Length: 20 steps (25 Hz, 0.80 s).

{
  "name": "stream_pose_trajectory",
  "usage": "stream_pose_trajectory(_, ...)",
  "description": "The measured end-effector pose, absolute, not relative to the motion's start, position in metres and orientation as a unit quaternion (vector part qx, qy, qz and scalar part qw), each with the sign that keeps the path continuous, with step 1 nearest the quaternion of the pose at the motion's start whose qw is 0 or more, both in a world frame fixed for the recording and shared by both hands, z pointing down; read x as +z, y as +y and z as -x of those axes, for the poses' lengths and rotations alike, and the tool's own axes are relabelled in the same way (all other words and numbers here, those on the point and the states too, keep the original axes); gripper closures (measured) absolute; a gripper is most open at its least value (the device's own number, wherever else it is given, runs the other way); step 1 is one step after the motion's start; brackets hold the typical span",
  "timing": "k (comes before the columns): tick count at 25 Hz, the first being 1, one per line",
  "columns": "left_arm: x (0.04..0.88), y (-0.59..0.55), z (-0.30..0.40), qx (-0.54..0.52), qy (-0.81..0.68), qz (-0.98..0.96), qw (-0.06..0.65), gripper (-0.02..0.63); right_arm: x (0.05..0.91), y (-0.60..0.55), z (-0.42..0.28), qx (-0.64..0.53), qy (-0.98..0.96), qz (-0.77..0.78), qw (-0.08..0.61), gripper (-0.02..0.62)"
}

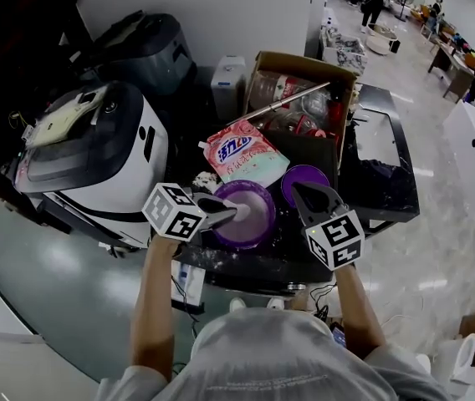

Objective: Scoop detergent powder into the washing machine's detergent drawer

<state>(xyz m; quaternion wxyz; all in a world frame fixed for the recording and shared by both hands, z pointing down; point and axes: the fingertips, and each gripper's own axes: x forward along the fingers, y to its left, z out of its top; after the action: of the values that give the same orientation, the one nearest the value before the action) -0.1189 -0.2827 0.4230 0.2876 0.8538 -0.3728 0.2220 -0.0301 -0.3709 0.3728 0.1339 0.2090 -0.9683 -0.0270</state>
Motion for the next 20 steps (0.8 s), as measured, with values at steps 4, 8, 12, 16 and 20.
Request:
stream_pose_trajectory(4, 0.408, -0.289, 0.138, 0.142, -0.432, -0.845, 0.281, 0.591, 0.369, -0.367, 0.035, -0.035, -0.969, -0.206, 0.130, 0.591)
stream_pose_trajectory(8, 0.393, -0.289, 0.149, 0.068, -0.477, -0.832, 0.273, 0.591, 0.363, -0.364, 0.038, -0.043, -0.970, -0.206, 0.124, 0.591)
stream_pose_trajectory(12, 0.381, -0.285, 0.152, -0.015, -0.506, -0.817, 0.275, 0.592, 0.355, -0.357, 0.041, -0.049, -0.972, -0.202, 0.114, 0.591)
stream_pose_trajectory(16, 0.371, -0.273, 0.158, -0.114, -0.530, -0.789, 0.289, 0.591, 0.348, -0.346, 0.041, -0.049, -0.975, -0.190, 0.105, 0.591)
stream_pose_trajectory(20, 0.367, -0.253, 0.157, -0.171, -0.536, -0.771, 0.299, 0.591, 0.349, -0.331, 0.042, -0.050, -0.978, -0.173, 0.102, 0.591)
